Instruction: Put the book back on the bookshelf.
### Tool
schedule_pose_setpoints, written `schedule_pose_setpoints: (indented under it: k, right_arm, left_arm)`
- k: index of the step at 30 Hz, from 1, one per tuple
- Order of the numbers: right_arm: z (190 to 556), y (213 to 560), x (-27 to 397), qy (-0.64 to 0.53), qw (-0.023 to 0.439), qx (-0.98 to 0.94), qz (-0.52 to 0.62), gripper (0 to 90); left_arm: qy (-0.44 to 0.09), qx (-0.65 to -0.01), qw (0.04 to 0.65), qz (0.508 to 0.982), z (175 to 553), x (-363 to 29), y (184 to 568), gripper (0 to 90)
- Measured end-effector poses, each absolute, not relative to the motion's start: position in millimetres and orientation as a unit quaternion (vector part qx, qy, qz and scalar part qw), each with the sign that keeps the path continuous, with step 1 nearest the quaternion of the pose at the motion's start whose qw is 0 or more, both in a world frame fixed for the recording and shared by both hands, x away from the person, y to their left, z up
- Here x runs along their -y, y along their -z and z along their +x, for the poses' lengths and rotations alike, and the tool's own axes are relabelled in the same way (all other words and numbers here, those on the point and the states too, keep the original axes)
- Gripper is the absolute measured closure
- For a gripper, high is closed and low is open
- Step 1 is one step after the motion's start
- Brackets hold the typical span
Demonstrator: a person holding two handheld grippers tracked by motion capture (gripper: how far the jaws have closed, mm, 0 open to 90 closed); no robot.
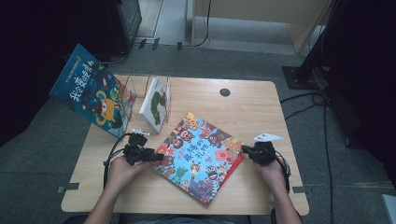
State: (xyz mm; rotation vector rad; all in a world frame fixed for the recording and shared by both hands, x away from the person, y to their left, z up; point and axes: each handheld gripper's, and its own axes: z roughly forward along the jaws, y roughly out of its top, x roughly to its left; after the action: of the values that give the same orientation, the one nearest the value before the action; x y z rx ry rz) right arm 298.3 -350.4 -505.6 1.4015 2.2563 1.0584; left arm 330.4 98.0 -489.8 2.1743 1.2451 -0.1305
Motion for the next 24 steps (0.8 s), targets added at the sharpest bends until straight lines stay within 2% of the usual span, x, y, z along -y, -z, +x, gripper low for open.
schedule_pose_setpoints:
  k: [18, 24]
  right_arm:
    - [329, 508, 339, -0.379, 0.139, -0.774, 0.487, 90.0]
    - [326, 507, 335, -0.381, 0.140, -0.773, 0.487, 90.0]
  left_arm:
    - [0.053, -0.478, 0.308, 0.821, 361, -87, 492, 39.6]
    - [0.056, -0.473, 0.313, 0.822, 363, -85, 494, 39.7]
